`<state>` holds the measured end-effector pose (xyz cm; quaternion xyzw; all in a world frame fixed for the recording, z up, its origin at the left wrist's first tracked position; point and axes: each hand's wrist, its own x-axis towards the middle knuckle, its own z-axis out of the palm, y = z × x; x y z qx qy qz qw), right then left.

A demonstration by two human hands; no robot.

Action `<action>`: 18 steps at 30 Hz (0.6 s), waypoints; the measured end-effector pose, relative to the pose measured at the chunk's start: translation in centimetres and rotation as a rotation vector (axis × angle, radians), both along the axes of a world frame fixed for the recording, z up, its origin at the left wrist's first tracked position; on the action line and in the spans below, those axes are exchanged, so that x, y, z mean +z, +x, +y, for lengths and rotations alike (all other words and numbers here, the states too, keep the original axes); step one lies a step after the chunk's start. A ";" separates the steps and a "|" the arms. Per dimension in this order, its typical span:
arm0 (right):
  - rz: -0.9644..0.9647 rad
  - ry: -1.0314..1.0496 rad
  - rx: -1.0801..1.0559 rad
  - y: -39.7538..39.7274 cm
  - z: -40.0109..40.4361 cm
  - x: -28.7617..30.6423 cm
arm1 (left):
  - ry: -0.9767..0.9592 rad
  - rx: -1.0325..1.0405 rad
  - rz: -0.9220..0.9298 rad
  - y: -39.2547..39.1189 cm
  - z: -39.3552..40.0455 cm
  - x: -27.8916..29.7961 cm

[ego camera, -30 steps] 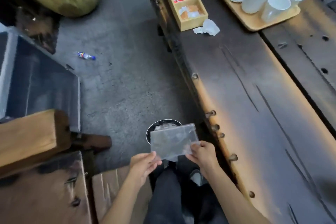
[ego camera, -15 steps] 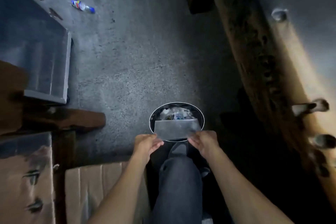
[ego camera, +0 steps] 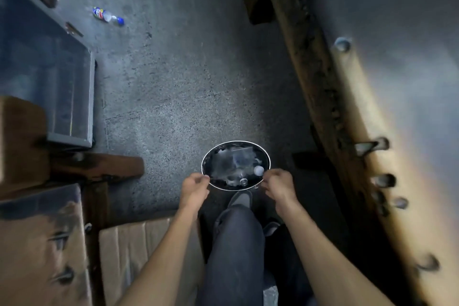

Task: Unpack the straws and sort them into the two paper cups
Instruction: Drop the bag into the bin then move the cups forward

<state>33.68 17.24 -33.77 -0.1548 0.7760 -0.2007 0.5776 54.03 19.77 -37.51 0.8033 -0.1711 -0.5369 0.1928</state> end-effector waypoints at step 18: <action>0.918 -0.775 0.109 -14.5 2.0 44.3 | -1.163 -1.200 -0.406 -19.6 -10.1 48.9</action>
